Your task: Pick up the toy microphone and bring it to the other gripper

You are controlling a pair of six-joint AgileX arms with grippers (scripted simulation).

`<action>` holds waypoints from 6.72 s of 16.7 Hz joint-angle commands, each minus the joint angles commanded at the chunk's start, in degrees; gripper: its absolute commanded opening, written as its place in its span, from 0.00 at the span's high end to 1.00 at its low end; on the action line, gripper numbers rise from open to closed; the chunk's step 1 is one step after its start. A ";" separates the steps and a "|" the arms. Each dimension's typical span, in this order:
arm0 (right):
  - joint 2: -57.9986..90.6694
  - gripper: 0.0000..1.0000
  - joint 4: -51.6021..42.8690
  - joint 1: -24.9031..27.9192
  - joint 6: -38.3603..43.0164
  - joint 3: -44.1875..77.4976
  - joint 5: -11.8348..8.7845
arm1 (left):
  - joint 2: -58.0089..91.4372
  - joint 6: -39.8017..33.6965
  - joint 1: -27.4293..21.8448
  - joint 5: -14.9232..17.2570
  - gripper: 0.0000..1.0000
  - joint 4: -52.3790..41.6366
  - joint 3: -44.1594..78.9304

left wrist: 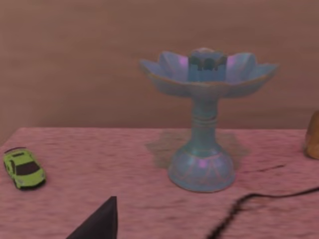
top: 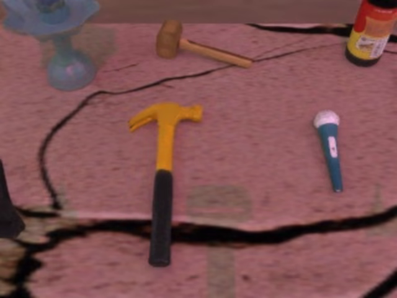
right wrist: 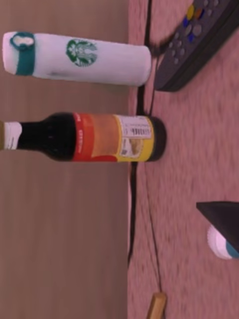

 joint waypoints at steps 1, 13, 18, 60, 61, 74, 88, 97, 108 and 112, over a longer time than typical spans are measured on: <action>0.00 0.00 0.00 0.00 0.00 0.00 0.00 | 0.00 0.00 0.00 0.00 0.00 0.00 0.00; 39.36 0.00 -21.32 7.03 7.69 30.84 0.92 | 0.00 0.00 0.00 0.00 0.00 0.00 0.00; 71.05 0.00 -36.68 11.78 12.80 50.88 1.59 | 0.00 0.00 0.00 0.00 0.00 0.00 0.00; 120.25 0.83 -36.31 18.11 19.89 71.74 2.07 | 0.00 0.00 0.00 0.00 0.00 0.00 0.00; 120.25 0.90 -36.31 18.11 19.89 71.74 2.07 | 0.00 0.00 0.00 0.00 0.00 0.00 0.00; 116.71 1.00 -35.86 18.30 18.77 72.93 2.35 | 0.00 0.00 0.00 0.00 0.00 0.00 0.00; 103.55 1.00 26.99 17.77 6.18 56.27 -19.21 | 0.00 0.00 0.00 0.00 0.00 0.00 0.00; 95.40 1.00 46.02 17.28 1.03 49.85 -26.68 | 0.00 0.00 0.00 0.00 0.00 0.00 0.00; 93.79 1.00 54.29 29.46 2.10 44.38 -15.02 | 0.00 0.00 0.00 0.00 0.00 0.00 0.00; 92.37 1.00 58.61 35.65 2.52 41.33 -8.95 | 0.00 0.00 0.00 0.00 0.00 0.00 0.00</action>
